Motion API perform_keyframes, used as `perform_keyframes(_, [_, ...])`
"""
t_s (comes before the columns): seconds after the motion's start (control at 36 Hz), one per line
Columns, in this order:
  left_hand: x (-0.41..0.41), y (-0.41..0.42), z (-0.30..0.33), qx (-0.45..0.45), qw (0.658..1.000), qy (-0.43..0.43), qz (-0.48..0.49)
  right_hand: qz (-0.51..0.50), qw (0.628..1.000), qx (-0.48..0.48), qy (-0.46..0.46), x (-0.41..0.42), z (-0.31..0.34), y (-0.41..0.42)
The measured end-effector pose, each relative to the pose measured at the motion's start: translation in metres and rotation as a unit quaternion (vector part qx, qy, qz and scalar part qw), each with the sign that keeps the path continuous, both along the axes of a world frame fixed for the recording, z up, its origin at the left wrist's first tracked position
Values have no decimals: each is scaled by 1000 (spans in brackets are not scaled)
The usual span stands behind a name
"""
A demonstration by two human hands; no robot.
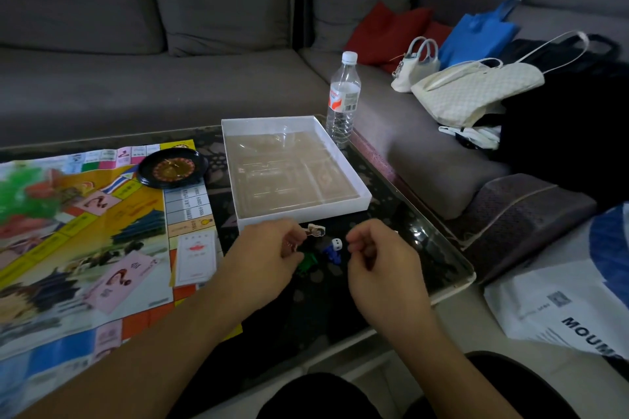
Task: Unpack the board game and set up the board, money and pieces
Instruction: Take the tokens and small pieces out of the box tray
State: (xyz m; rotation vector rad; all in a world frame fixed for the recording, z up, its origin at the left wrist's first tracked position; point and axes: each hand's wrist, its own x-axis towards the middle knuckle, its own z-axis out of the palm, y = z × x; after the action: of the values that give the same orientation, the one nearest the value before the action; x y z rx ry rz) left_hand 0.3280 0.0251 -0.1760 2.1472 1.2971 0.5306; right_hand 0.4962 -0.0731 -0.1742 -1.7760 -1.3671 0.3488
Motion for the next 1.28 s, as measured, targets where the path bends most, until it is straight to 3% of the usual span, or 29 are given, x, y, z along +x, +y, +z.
perform_keyframes(0.11, [-16,1,7,-54,982,-166,68,30,999,-1,-36,-13,6,15])
perform_keyframes(0.22, [-24,-4,25,-189,914,-348,88,114,992,-45,-7,-25,7,19])
perform_keyframes(0.33, [-21,-10,29,-237,891,-381,73,144,989,-38,12,-33,7,18])
perform_keyframes(0.5, [-1,-17,22,-265,886,-375,71,77,996,-26,24,-19,2,4])
perform_keyframes(0.64, [1,-10,12,-223,922,-299,108,0,999,-42,-12,22,-3,-12])
perform_keyframes(0.75, [-1,2,6,-83,967,-203,130,-42,991,-78,-97,52,-4,-20])
perform_keyframes(0.86, [7,9,5,52,992,-87,74,-26,984,-121,-130,56,-13,-18])
perform_keyframes(0.94, [18,20,4,135,990,37,-6,-31,986,-129,-100,57,-19,-16])
perform_keyframes(1.06, [34,28,5,172,967,183,-42,-29,986,-149,-67,60,-18,-15])
perform_keyframes(1.19, [43,29,7,188,959,209,-46,-21,988,-155,0,66,-16,-21])
perform_keyframes(1.28, [41,30,8,170,975,143,-18,-20,990,-140,20,71,-18,-24])
